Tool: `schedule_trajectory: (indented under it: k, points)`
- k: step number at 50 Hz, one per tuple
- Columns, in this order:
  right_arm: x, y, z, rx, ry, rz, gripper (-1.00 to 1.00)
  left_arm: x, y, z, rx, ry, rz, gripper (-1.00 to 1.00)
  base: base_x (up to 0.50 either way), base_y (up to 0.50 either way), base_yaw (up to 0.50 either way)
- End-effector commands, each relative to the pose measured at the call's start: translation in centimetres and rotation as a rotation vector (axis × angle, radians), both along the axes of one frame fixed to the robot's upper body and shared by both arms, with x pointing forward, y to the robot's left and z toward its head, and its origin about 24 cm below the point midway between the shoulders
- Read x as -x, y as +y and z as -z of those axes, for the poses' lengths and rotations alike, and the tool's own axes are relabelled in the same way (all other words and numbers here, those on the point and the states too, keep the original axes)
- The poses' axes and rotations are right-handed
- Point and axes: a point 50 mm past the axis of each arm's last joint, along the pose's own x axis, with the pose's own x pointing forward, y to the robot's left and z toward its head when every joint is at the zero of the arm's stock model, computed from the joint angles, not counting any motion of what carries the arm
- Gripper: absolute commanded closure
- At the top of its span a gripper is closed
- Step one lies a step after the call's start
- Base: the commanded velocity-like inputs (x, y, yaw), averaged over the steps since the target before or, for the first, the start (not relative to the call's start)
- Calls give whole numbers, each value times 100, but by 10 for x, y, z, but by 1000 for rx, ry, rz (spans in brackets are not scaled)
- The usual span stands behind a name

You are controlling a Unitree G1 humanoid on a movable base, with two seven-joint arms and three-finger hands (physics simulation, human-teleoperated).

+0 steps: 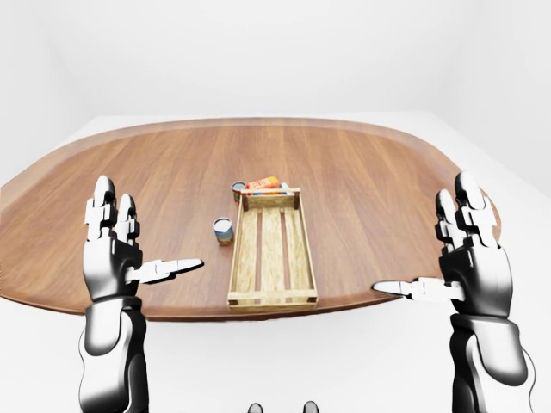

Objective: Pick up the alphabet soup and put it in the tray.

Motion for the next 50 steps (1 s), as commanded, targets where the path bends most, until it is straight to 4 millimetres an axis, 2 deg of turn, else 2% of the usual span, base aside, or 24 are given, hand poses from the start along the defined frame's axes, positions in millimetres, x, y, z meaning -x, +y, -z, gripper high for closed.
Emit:
schedule_trajectory:
  k: [1,50]
  points:
    - [-1,2,2,20,16,-5,-98,0,0,0,-4,3,-1,-100,50,0,0]
    - [-2,4,3,11,17,-17,-98,2,1,1,1,3,10,-100,50,1,0]
